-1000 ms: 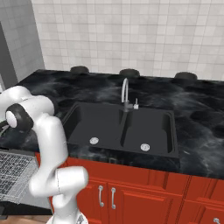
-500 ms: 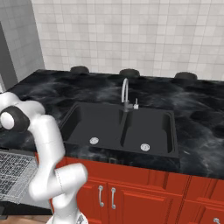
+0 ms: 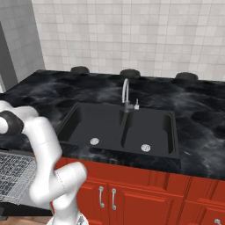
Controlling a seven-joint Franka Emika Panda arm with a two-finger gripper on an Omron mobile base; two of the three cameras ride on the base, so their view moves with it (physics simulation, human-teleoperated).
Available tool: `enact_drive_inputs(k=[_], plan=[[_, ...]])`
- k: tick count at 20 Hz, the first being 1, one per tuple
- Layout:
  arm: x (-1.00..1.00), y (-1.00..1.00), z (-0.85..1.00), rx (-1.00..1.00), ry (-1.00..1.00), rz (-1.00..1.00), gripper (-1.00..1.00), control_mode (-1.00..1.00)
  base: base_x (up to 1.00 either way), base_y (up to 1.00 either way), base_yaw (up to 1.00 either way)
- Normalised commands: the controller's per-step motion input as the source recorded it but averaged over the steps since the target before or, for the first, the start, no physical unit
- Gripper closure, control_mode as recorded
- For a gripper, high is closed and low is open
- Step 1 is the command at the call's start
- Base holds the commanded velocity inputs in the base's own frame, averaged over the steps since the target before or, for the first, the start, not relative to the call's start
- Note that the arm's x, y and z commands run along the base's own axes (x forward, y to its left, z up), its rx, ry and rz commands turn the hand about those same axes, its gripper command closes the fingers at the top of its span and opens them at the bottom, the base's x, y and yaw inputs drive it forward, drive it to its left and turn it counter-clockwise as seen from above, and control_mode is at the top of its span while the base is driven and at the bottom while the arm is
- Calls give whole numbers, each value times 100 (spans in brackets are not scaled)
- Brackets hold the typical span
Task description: Pick up the cup and bowl from the counter, place them in the dishwasher, and close the dishwasher door.
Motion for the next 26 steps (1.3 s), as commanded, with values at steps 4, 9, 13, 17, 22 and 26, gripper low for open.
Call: enact_drive_inputs(k=[4,9,13,17,22,26], plan=[[0,0,-76,-5,0,4,100,-100,0,0,0],[12,0,-64,-5,0,0,100,-100,0,0,0],[14,0,-66,-1,0,0,100,-100,0,0,0],[13,0,-68,0,0,0,100,-100,0,0,0],[8,0,-64,0,0,0,100,-100,0,0,0],[6,2,-63,0,0,0,100,-100,0,0,0]])
